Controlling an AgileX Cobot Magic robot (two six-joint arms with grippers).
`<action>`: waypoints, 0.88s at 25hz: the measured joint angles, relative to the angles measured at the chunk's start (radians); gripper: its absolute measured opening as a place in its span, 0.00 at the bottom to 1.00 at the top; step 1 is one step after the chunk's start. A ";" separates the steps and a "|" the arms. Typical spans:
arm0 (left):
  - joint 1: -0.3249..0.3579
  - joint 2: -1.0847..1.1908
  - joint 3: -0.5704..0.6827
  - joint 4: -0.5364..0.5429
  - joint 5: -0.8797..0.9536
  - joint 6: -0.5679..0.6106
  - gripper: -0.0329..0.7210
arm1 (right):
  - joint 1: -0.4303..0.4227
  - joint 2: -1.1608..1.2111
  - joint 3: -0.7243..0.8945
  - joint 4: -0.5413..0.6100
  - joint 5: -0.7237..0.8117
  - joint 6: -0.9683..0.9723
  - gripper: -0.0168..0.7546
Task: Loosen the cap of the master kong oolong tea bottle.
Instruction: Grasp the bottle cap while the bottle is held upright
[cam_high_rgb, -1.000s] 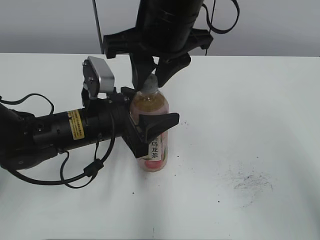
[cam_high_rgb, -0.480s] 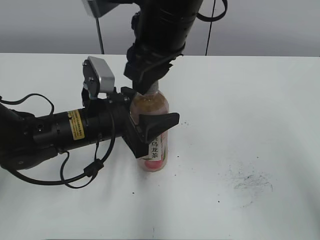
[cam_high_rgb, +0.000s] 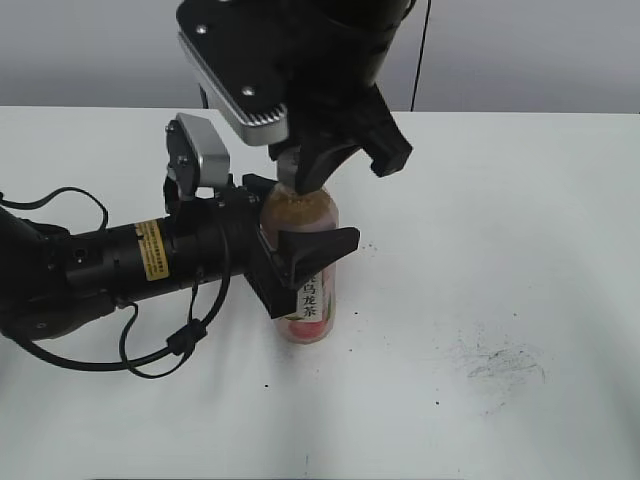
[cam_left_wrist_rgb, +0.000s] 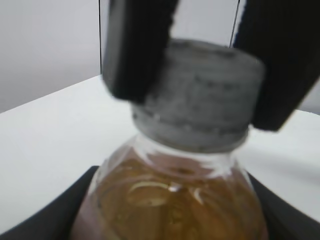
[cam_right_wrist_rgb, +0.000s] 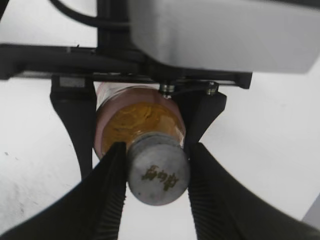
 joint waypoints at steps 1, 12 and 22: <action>0.000 0.000 0.000 0.000 0.000 0.001 0.63 | 0.000 0.000 0.000 0.001 0.002 -0.076 0.39; -0.001 0.000 0.000 -0.002 0.000 0.004 0.63 | 0.000 -0.001 0.000 0.005 0.002 -1.040 0.39; -0.001 0.000 0.000 -0.003 0.000 -0.002 0.63 | 0.000 -0.001 0.000 0.004 -0.002 -0.772 0.48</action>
